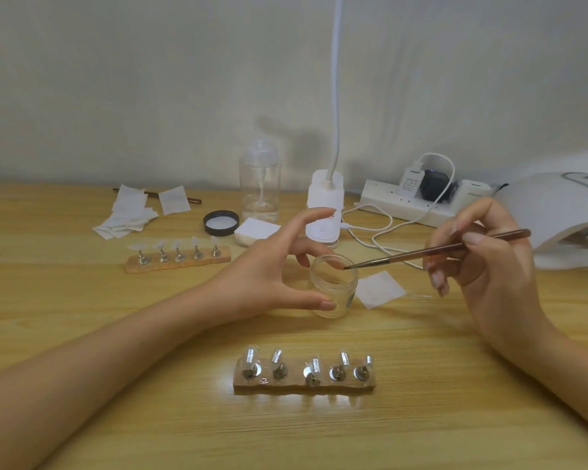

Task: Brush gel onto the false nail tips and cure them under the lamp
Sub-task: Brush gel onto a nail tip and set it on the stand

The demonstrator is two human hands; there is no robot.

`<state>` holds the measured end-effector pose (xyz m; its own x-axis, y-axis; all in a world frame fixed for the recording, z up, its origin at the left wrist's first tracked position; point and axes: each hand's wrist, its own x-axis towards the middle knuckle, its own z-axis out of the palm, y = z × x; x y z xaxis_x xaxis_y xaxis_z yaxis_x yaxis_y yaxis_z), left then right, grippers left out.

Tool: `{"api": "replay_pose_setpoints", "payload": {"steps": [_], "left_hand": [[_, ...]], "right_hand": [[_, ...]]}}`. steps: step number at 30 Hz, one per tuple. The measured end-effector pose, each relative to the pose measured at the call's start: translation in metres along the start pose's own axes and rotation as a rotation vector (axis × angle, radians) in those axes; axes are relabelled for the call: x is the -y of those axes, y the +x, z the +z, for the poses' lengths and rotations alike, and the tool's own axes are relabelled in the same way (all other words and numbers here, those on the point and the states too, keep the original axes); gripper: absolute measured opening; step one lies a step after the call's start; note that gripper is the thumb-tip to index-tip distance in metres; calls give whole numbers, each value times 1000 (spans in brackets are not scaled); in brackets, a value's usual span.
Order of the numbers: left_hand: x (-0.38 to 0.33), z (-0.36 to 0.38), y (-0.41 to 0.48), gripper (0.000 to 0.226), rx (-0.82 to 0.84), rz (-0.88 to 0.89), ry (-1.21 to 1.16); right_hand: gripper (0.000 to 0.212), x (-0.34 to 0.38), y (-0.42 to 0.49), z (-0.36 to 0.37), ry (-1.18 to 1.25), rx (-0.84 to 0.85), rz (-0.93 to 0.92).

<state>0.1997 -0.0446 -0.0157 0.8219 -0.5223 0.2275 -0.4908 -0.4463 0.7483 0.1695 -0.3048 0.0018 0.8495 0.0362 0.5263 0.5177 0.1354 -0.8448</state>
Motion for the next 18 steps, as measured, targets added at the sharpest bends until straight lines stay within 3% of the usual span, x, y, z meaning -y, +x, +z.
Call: {"api": "replay_pose_setpoints", "payload": {"steps": [13,18], "left_hand": [[-1,0,-2,98,-6,-2,13],[-1,1,-2,97,-10,3,8]], "right_hand": [[10,-2,3,-10,18,-58,-22],[16,-2,2,-6,31,34,-39]]}}
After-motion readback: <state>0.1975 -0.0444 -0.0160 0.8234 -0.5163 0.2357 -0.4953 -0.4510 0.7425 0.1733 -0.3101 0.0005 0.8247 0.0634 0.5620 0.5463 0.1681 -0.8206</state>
